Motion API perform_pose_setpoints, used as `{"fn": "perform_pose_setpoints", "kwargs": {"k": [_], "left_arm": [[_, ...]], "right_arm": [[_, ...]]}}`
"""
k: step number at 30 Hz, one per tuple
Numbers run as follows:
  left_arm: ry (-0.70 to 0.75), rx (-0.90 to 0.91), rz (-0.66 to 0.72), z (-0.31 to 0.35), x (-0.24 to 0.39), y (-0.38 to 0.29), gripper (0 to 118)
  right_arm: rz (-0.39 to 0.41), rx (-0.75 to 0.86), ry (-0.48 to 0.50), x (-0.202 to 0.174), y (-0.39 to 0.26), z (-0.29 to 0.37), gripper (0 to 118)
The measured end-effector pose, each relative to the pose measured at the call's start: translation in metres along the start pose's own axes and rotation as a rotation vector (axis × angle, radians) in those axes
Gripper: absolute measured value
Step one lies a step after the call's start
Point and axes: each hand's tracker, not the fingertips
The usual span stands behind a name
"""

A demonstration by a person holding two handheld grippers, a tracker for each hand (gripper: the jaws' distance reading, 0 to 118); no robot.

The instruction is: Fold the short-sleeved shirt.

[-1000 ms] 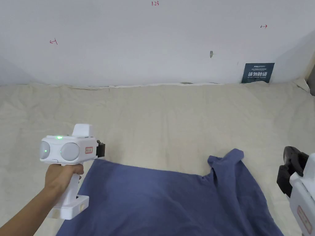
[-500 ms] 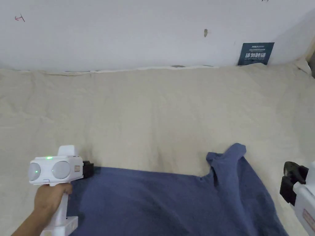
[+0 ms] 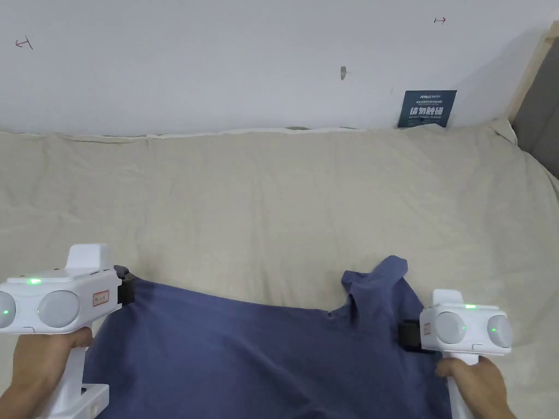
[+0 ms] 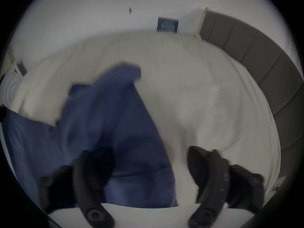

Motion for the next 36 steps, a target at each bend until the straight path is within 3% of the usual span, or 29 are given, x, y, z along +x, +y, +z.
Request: {"fn": "perform_pose_setpoints", "kwargs": {"k": [1,2,4,5,6,7,11,16,24,31,36], "left_arm": [[-0.001,0.002,-0.003,0.004,0.000,-0.001,3],[0.005,0.002,-0.004,0.007,-0.001,-0.002,3],[0.006,0.001,-0.002,0.015,0.003,-0.004,3],[0.012,0.001,0.000,0.017,0.002,-0.006,3],[0.021,0.000,0.002,0.020,0.002,-0.008,3],[0.027,0.001,0.011,0.014,-0.008,-0.006,3],[0.037,0.029,0.038,0.037,-0.011,-0.012,3],[0.067,0.138,0.067,0.074,-0.023,0.001,3],[0.151,0.411,0.055,0.181,-0.041,0.098,3],[0.223,0.633,0.092,0.254,-0.052,0.176,3],[0.268,0.725,0.094,0.273,-0.055,0.205,3]], "right_arm": [[-0.021,0.039,0.057,0.002,-0.005,-0.004,71],[-0.065,0.110,0.010,0.002,-0.009,0.008,63],[-0.052,0.092,0.053,-0.001,-0.008,0.015,56],[-0.012,0.105,0.030,-0.005,-0.010,0.020,38],[0.052,0.120,0.036,-0.007,-0.011,0.024,7],[0.085,0.135,0.043,-0.008,-0.013,0.029,4],[0.111,0.289,-0.002,-0.002,-0.012,0.062,4],[0.145,0.523,0.018,0.001,-0.003,0.169,4],[0.148,0.942,0.044,-0.003,0.051,0.323,4],[0.128,1.193,0.044,-0.011,0.110,0.409,4],[0.109,1.264,0.076,-0.013,0.137,0.443,4]]}}
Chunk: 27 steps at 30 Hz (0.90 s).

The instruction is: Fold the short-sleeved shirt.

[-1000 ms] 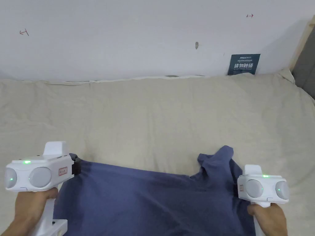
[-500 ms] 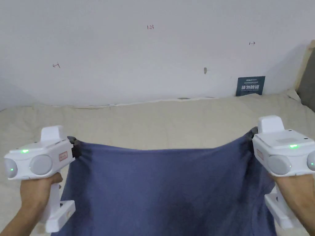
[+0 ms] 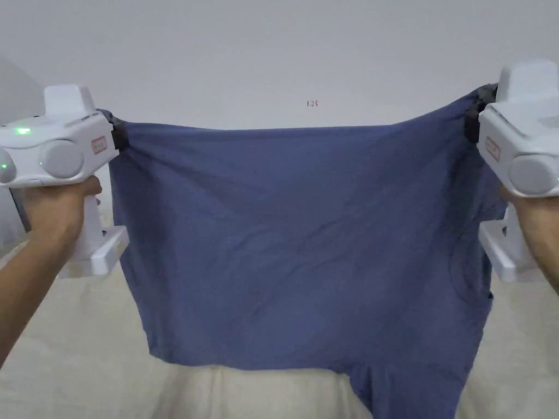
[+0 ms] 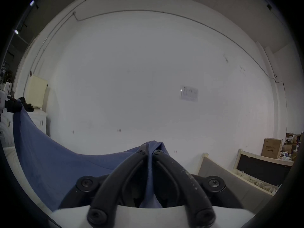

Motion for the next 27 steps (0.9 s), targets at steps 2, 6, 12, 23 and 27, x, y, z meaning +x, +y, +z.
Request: {"fn": "perform_pose_setpoints", "kwargs": {"k": [2,6,12,23,27], "left_arm": [[0.001,0.025,0.002,-0.005,-0.002,-0.001,3],[0.005,0.008,-0.006,-0.019,-0.002,-0.027,3],[0.013,-0.195,-0.027,-0.037,-0.001,-0.124,3],[-0.012,-0.548,-0.052,0.019,-0.026,-0.335,3],[-0.020,-0.668,-0.061,0.092,-0.031,-0.365,3]], "right_arm": [[-0.015,0.012,0.009,0.000,-0.001,-0.006,4],[-0.062,-0.035,0.045,-0.001,-0.026,-0.019,4],[-0.098,-0.205,0.105,-0.013,-0.115,-0.027,4],[-0.140,-0.591,0.155,-0.033,-0.305,0.050,4],[-0.201,-0.712,0.159,-0.029,-0.356,0.110,4]]}}
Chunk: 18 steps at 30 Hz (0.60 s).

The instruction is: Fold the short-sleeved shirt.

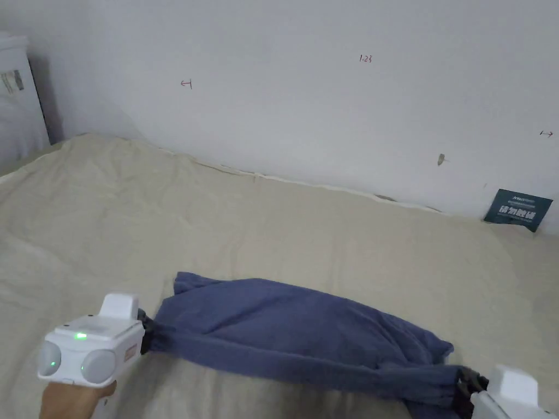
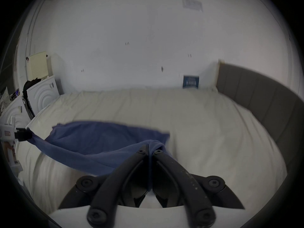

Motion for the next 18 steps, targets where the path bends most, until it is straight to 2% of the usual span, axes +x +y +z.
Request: {"fn": "perform_pose_setpoints", "kwargs": {"k": [4,10,18], "left_arm": [[0.016,-0.106,0.011,0.025,0.001,-0.054,3],[0.041,-0.165,0.060,0.072,-0.010,-0.109,3],[0.057,-0.197,0.073,0.123,-0.034,-0.151,3]], "right_arm": [[-0.035,-0.112,0.011,0.004,-0.067,0.023,4],[-0.118,-0.181,0.016,0.013,-0.145,0.076,4],[-0.148,-0.242,0.030,0.013,-0.198,0.135,4]]}}
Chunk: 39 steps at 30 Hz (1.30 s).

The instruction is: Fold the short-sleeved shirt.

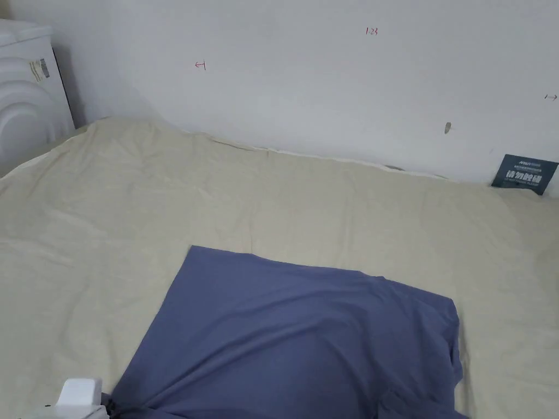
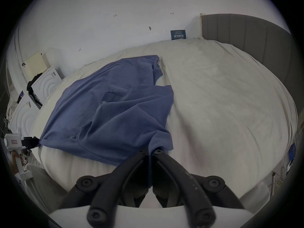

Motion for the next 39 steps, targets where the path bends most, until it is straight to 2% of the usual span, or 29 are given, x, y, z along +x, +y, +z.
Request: {"fn": "perform_pose_setpoints", "kwargs": {"k": [8,9,10,11,12,13,14,15,16,17,18,26,28,29,32,33,34,35,39], "left_arm": [[0.017,-0.034,-0.065,0.010,0.000,-0.026,4],[0.020,-0.033,-0.060,0.011,0.001,-0.026,7],[0.024,-0.029,-0.050,0.006,-0.003,-0.025,15],[0.028,-0.033,-0.039,0.007,-0.002,-0.022,32],[0.046,-0.038,-0.021,0.009,-0.001,-0.018,41],[0.087,-0.028,0.011,0.013,0.000,-0.014,41],[0.089,-0.021,0.032,0.016,0.005,-0.011,69],[0.057,0.009,0.061,0.023,0.006,-0.006,102],[0.030,0.045,0.084,0.029,0.007,-0.002,117],[-0.007,0.109,0.105,0.037,0.011,0.004,118],[-0.045,0.171,0.117,0.026,0.006,0.003,117],[-0.131,0.455,0.077,0.079,0.050,0.063,116],[-0.132,0.552,0.041,0.092,0.059,0.073,111],[-0.133,0.587,0.015,0.096,0.062,0.076,106],[-0.103,0.669,-0.059,0.108,0.077,0.081,78],[-0.089,0.689,-0.079,0.110,0.081,0.081,49],[-0.080,0.702,-0.104,0.112,0.085,0.080,15],[-0.081,0.707,-0.122,0.112,0.086,0.080,2],[-0.116,0.680,-0.133,0.118,0.087,0.078,0]], "right_arm": [[-0.032,-0.024,-0.028,-0.004,-0.025,0.003,5],[-0.030,-0.026,-0.038,-0.006,-0.024,0.003,11],[-0.031,-0.030,-0.048,-0.008,-0.022,0.004,21],[-0.033,-0.033,-0.055,-0.010,-0.020,0.007,31],[-0.030,-0.042,-0.065,-0.013,-0.014,0.008,37],[-0.019,-0.043,-0.070,-0.017,-0.009,0.012,37],[-0.007,-0.031,-0.080,-0.021,-0.004,0.016,58],[0.013,0.012,-0.087,-0.026,0.004,0.021,89],[0.025,0.052,-0.090,-0.030,0.011,0.026,108],[0.030,0.105,-0.094,-0.036,0.019,0.033,117],[0.033,0.155,-0.090,-0.042,0.028,0.041,115],[0.102,0.427,-0.053,-0.086,0.098,0.089,115],[0.128,0.495,-0.074,-0.094,0.109,0.100,112],[0.135,0.522,-0.085,-0.098,0.112,0.103,107],[0.163,0.589,-0.109,-0.106,0.119,0.116,67],[0.171,0.600,-0.122,-0.109,0.119,0.118,36],[0.176,0.610,-0.133,-0.111,0.120,0.120,11],[0.181,0.617,-0.143,-0.111,0.120,0.120,1],[0.165,0.621,-0.132,-0.108,0.120,0.123,1]]}}
